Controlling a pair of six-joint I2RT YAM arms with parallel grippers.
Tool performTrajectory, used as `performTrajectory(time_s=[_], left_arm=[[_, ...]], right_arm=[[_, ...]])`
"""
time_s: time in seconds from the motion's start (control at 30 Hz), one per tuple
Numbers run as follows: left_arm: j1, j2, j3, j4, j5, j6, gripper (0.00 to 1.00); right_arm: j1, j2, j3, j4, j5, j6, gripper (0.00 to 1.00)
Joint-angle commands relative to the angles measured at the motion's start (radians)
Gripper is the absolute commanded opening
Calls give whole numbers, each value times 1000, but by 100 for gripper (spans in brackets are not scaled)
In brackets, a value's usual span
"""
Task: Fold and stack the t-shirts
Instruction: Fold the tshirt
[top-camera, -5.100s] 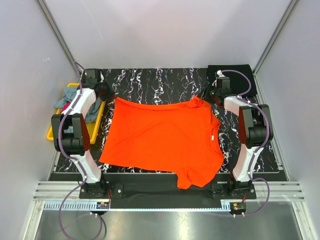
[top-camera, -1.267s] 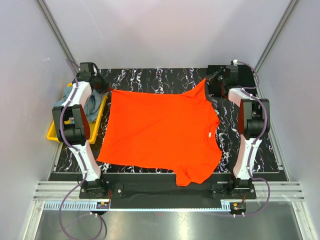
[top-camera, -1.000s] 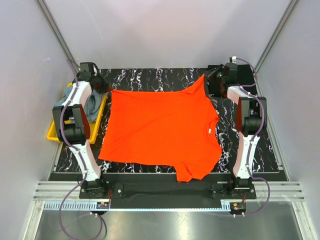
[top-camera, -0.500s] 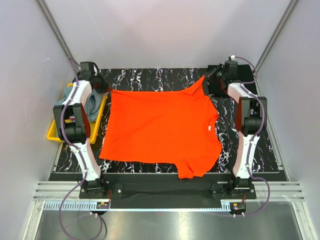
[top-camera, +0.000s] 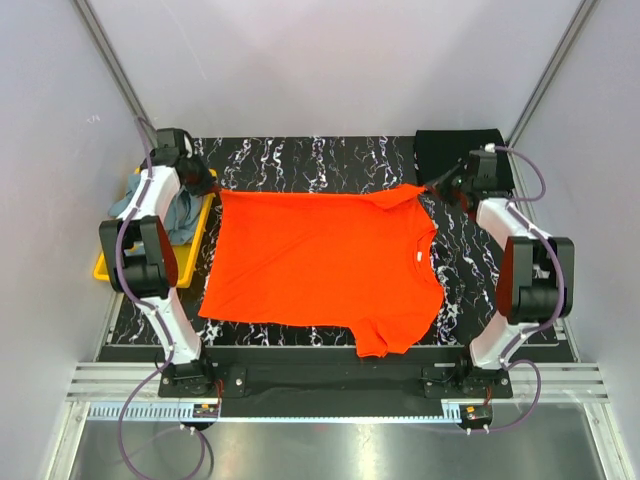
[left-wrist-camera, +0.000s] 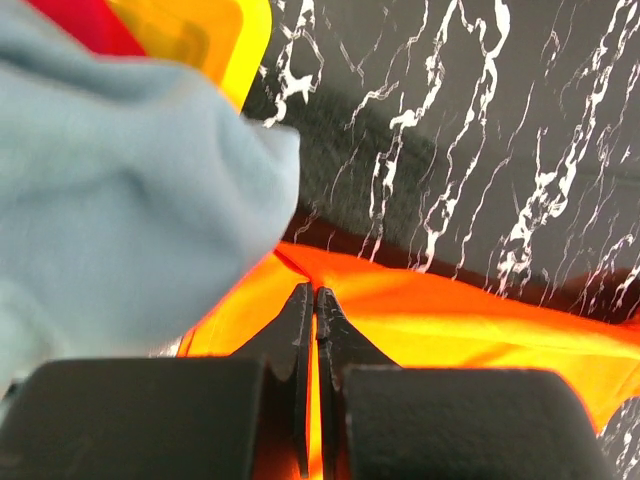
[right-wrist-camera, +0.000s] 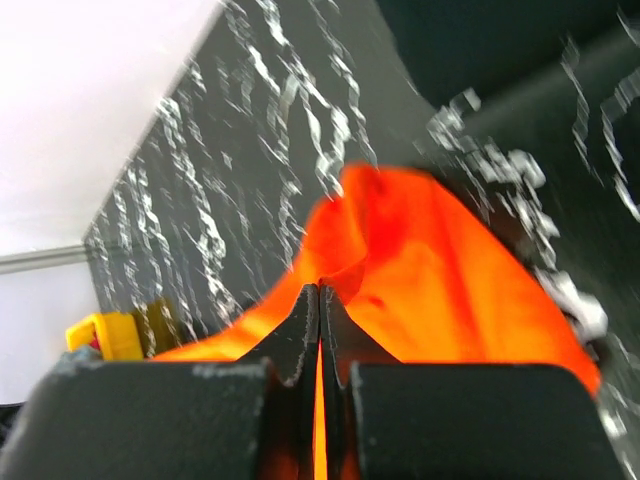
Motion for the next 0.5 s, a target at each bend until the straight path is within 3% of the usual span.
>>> performTrajectory(time_s=[0.0,0.47], left_arm=[[7,-87,-49,-6,-19,43,0],[-22,-184,-230,-79,-52,69,0]], right_arm=[[0,-110,-76,-22,35,14,0],[0,-368,-367,-121,124,-37,0]])
